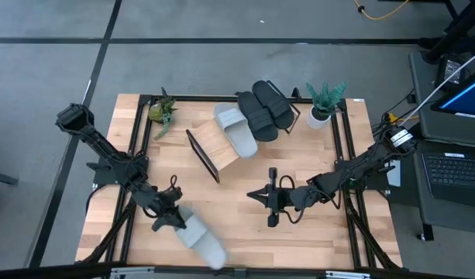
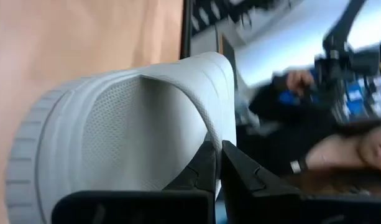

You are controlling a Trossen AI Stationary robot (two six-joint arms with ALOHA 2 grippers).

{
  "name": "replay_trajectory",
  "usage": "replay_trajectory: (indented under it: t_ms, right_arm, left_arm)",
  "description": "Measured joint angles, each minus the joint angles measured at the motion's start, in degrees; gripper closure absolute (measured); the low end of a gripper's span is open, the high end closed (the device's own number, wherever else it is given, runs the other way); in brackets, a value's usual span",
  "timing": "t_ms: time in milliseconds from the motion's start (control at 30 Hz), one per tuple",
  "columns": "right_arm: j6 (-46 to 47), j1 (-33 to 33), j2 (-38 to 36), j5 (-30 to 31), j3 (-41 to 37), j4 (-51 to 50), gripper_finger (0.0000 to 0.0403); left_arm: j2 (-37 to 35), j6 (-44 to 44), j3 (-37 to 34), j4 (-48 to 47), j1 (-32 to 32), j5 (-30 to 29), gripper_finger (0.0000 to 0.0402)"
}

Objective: Pick and place slides into the shelf
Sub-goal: Put the gray slipper on the shelf

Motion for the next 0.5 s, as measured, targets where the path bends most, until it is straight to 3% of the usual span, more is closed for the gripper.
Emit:
replay_trajectory:
  t_ms: [200, 367, 500]
  right_arm:
    - [-1.6, 1.5, 0.0, -0.5, 0.0, -0.1, 0.0389]
    - [-4.6, 2.6, 0.0, -4.7, 2.8, -3.4, 0.0389]
    - [-6.2, 3.0, 0.1, -5.6, 8.1, -13.8, 0.0389]
  left_arm:
    - [-1.4, 1.1, 0.0, 0.4, 0.0, -12.6, 0.0401]
    - [-1.4, -1.0, 0.0, 2.3, 0.1, -19.0, 0.0401]
    - [-1.4, -1.5, 0.0, 2.2, 1.3, -20.7, 0.0401]
